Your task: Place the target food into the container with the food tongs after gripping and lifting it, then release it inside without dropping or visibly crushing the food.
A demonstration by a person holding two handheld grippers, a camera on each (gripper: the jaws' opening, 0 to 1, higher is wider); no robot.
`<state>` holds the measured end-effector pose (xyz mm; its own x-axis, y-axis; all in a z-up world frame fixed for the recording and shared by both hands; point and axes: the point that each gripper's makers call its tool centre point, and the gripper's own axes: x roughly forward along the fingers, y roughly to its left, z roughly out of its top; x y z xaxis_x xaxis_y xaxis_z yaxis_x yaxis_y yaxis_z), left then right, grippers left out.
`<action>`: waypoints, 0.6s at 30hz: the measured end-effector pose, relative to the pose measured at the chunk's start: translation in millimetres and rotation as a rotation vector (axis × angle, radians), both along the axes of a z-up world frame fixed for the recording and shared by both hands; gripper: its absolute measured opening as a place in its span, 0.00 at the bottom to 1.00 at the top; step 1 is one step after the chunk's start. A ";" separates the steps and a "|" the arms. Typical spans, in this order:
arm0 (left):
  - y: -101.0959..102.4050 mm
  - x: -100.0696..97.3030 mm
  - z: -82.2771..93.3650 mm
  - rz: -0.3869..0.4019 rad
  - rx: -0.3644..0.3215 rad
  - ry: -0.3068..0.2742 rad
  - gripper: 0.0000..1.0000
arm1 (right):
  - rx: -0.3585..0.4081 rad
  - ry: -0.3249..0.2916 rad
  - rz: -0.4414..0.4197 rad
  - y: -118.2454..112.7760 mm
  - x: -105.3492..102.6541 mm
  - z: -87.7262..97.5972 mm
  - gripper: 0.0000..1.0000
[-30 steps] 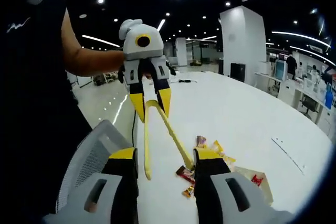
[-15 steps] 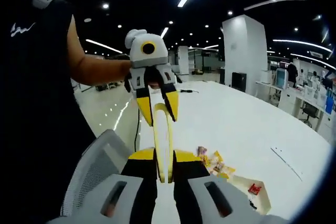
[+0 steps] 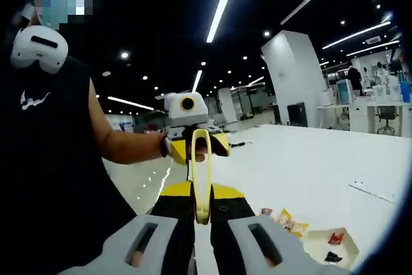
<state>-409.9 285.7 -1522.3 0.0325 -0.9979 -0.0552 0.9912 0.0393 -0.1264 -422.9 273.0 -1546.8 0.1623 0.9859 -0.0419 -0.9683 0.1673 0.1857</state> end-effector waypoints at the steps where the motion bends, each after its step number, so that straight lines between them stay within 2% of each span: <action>1: -1.0 -1.4 0.8 0.001 -0.003 0.005 0.20 | 0.002 0.002 -0.001 0.7 0.5 0.5 0.07; 4: -4.4 -10.7 6.6 -0.028 -0.020 0.040 0.18 | 0.017 0.005 0.015 1.8 -2.6 4.6 0.07; 9: -7.2 -19.6 16.6 -0.053 -0.066 0.062 0.15 | 0.025 0.000 0.040 3.1 -7.9 14.7 0.08; 11: -8.1 -21.3 20.1 -0.055 -0.080 0.057 0.15 | 0.033 -0.001 0.046 4.7 -9.2 17.1 0.08; 13: -12.2 -26.8 22.3 -0.083 -0.088 0.076 0.15 | 0.041 0.001 0.058 8.1 -11.2 19.2 0.08; 15: -16.9 -28.5 24.2 -0.085 -0.104 0.076 0.16 | 0.044 -0.001 0.063 12.9 -12.7 20.6 0.08; 17: -16.6 -24.1 32.3 -0.059 -0.155 0.056 0.16 | 0.044 -0.002 0.061 13.8 -12.2 20.3 0.08; 18: -16.3 -25.9 30.5 -0.063 -0.143 0.064 0.16 | 0.056 -0.002 0.058 13.0 -11.1 22.0 0.08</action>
